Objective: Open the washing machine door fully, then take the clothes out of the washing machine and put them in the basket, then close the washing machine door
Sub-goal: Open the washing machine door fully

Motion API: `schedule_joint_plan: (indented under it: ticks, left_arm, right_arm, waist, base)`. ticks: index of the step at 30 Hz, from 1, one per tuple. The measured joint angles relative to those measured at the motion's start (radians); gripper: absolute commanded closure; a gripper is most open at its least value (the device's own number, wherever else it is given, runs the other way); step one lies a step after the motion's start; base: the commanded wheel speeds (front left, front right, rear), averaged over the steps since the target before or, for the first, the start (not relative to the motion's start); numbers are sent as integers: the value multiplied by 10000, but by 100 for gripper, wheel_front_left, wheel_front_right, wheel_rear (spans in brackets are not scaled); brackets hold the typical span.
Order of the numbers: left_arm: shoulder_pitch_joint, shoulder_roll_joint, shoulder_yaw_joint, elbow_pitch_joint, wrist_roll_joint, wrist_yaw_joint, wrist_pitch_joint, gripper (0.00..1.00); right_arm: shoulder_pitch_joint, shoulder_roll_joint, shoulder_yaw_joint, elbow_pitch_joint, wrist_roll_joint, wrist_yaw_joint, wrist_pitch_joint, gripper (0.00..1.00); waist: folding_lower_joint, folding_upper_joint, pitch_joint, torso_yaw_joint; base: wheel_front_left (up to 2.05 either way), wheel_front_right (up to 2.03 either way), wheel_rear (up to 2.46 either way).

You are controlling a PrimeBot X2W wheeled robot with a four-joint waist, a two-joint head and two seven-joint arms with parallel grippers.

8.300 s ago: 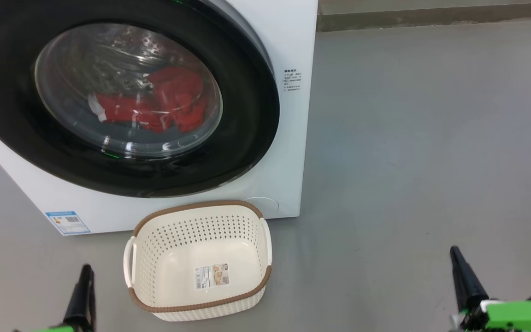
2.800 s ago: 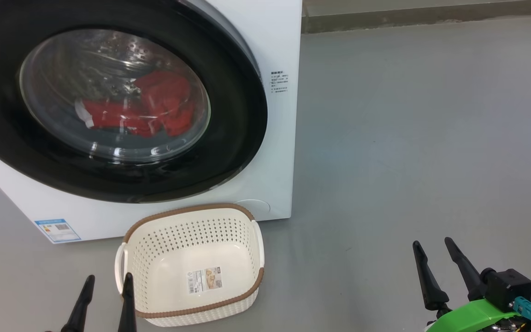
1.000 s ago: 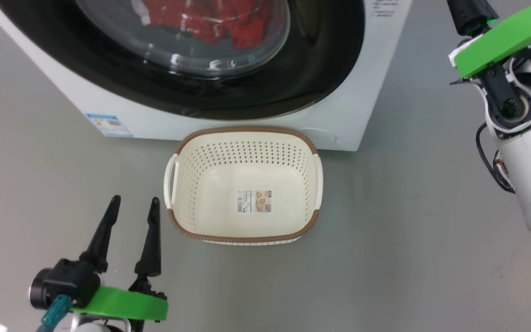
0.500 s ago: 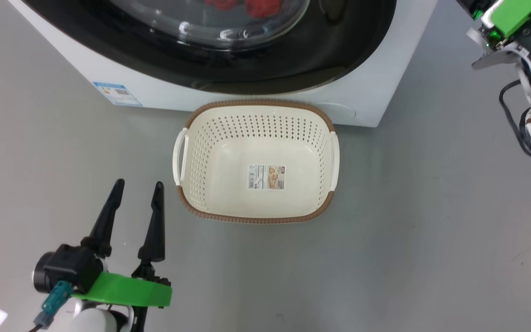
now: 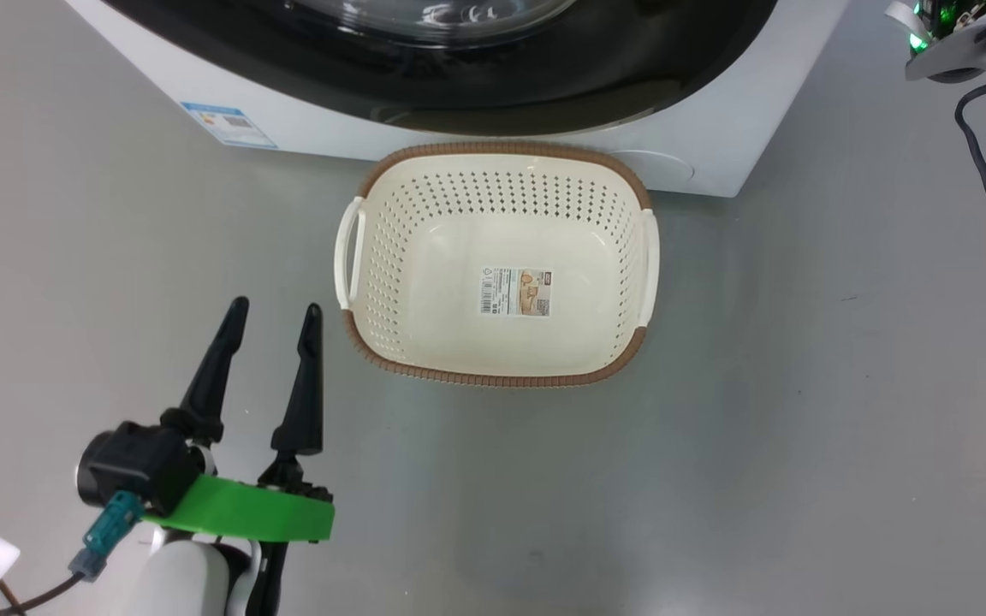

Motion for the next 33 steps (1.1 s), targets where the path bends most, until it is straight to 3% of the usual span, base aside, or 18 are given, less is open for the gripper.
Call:
schedule_joint_plan:
  ticks: [18, 33]
  left_arm:
    - [-244, -4, -232, 27, -128, 2, 0, 0]
    - [323, -2, -261, 178, -36, 15, 0, 0]
  right_arm:
    - [-291, 134, 136, 328, -23, -29, 757, 100]
    - [1878, 608, 980, -1501, -111, -29, 1603, 100]
  waist:
    - [0, 0, 16, 193]
    - [0, 0, -947, 19]
  base:
    - [0, 0, 0]
    - [0, 0, 0]
